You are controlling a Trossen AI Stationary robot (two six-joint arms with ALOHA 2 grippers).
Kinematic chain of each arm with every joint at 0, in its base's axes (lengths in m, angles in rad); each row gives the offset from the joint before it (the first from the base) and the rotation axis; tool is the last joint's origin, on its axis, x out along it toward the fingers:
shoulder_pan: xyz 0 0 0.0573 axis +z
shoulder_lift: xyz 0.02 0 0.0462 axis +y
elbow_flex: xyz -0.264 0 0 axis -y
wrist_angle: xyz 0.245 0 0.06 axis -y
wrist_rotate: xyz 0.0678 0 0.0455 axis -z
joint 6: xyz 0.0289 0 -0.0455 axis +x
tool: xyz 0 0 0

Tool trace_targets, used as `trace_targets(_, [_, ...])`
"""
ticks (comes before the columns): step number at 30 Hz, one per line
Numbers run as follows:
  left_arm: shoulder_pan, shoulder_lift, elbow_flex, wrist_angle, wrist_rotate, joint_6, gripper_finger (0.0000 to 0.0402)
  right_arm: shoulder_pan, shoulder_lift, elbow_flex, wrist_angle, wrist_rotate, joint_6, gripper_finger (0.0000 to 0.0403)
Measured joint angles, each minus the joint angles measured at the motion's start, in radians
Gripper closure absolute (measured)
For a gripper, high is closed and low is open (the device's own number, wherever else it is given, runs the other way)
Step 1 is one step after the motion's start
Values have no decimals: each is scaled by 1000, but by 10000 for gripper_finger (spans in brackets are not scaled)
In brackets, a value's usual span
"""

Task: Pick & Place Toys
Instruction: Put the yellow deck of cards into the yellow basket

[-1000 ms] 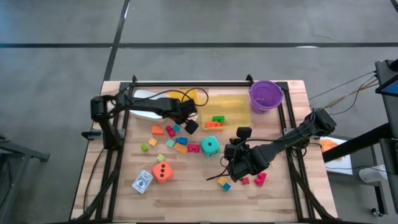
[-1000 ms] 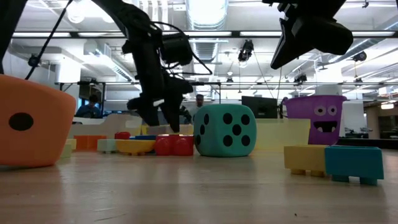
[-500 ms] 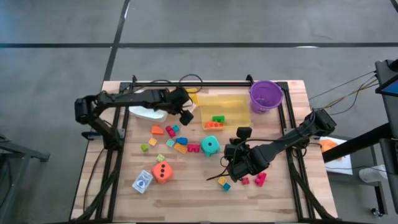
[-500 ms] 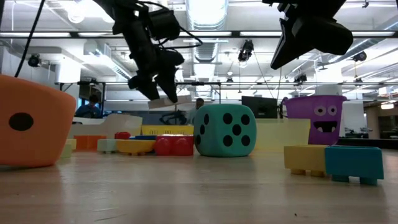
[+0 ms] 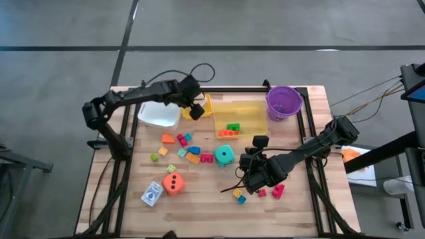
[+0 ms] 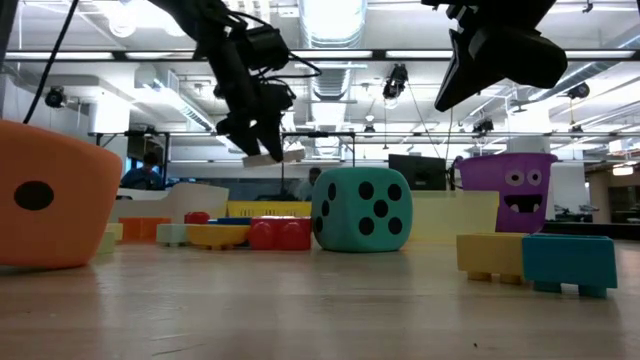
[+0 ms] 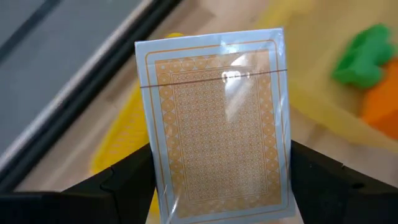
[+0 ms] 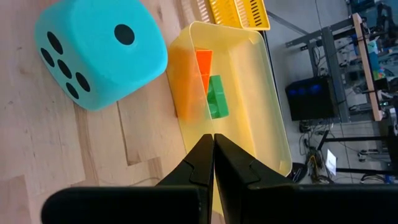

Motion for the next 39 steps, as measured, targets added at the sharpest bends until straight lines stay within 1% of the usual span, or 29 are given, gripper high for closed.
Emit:
trace_targets(6, [16,64,43,-26,-39,91,106,0,0,0,1,0,0,394])
trace_targets(10, [16,115,43,-32,-77,122,106,0,0,0,1,0,-1,394])
trace_targets(15, [17,160,43,-29,-169,136,106,0,0,0,3,0,-7,394])
trace_targets(27, [22,179,42,-11,-150,253,106,0,0,-2,4,0,-11,394])
trace_targets(32, [25,179,42,-10,-102,305,106,0,0,-2,5,0,-14,394])
trace_targets(39, [37,179,42,-30,-67,335,106,0,0,-2,6,0,-15,394])
